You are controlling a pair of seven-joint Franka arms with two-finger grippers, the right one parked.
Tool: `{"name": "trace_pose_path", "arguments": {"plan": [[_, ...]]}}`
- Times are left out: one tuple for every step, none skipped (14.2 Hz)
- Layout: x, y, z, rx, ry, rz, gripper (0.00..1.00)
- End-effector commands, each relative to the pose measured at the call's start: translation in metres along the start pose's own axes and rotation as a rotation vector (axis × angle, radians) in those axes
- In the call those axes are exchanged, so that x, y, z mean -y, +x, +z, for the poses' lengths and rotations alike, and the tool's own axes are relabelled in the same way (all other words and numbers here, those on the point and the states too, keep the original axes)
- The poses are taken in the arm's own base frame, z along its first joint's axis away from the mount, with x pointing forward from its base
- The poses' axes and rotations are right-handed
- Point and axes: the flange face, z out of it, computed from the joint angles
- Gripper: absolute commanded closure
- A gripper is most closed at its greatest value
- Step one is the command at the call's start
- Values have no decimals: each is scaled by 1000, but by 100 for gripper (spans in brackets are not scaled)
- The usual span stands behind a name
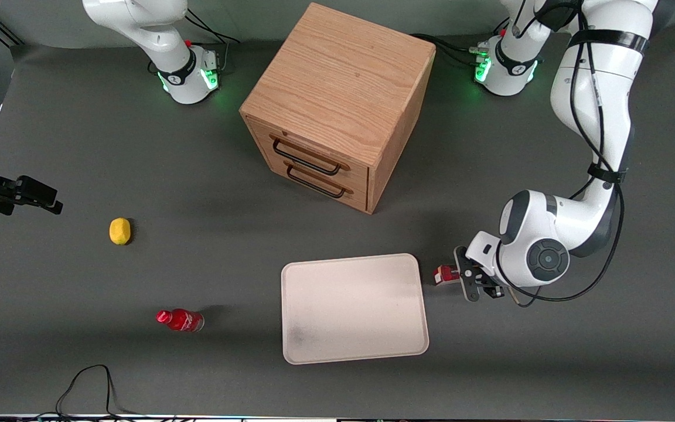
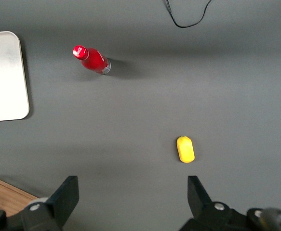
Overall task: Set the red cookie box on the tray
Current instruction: 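Lower the left gripper and close it on the cookie box's end, then lift the cookie box and carry it over the white tray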
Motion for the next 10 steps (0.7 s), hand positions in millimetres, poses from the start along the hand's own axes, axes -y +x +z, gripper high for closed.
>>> {"name": "trace_pose_path", "arguments": {"plan": [[-9, -2, -8, 14, 23, -8, 100], [-9, -2, -8, 14, 23, -13, 100], [-9, -2, -8, 16, 22, -14, 100], [-10, -2, -9, 15, 20, -14, 100], [-10, -3, -12, 17, 18, -17, 100], [-10, -4, -21, 16, 23, -23, 100], [-11, -5, -34, 13, 30, -25, 100], [-12, -5, -46, 16, 24, -27, 100], [-14, -5, -65, 18, 23, -32, 100], [-16, -5, -85, 20, 26, -39, 100]]}}
